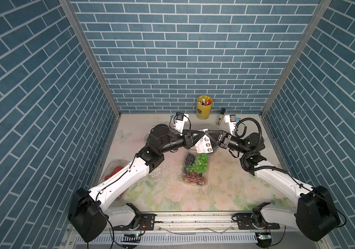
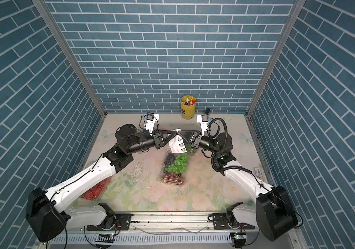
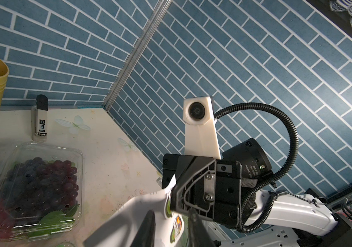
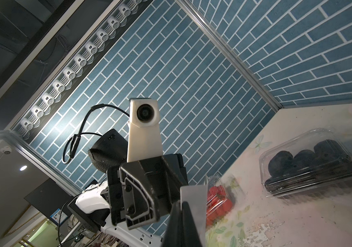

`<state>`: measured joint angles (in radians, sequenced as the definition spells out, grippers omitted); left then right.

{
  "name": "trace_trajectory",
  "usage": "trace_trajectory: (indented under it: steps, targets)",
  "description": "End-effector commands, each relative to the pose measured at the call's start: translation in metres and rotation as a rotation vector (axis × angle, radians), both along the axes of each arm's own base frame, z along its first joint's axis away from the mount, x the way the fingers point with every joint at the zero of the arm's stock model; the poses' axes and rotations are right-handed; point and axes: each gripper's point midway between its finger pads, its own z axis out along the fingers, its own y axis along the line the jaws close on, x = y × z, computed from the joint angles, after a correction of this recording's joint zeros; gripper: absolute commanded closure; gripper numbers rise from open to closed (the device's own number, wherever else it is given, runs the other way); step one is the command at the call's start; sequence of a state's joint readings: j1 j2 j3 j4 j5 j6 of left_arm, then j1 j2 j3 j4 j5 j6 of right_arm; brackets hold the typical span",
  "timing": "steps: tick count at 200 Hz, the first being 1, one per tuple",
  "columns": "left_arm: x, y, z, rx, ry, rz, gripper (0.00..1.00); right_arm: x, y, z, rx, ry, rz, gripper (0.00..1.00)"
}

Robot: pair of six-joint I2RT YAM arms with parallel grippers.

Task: Label fruit boxes
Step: Adjust the label sticker.

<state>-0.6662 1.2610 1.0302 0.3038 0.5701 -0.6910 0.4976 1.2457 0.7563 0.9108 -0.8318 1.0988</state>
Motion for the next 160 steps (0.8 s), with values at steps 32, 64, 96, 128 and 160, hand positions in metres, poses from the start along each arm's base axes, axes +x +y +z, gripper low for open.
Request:
trace_trajectory:
  steps: [32,64,96,128,160]
  targets:
    - [-0.002,0.012,0.017,0.014,-0.071,0.061,0.68,-0.010,-0.003,0.014,0.026,-0.064,0.008,1.00]
    - [0.003,0.033,0.007,0.046,-0.070,0.161,0.52,-0.016,-0.006,0.026,0.062,-0.083,0.025,1.00]
    - [0.006,0.029,-0.002,0.041,-0.043,0.150,0.49,-0.017,-0.006,0.033,0.092,-0.083,0.040,1.00]
    - [0.008,0.019,-0.007,0.033,-0.015,0.108,0.49,-0.016,-0.005,0.036,0.119,-0.078,0.056,1.00]
    - [0.006,0.018,-0.003,0.005,-0.025,0.092,0.51,-0.015,-0.005,0.036,0.129,-0.074,0.059,1.00]
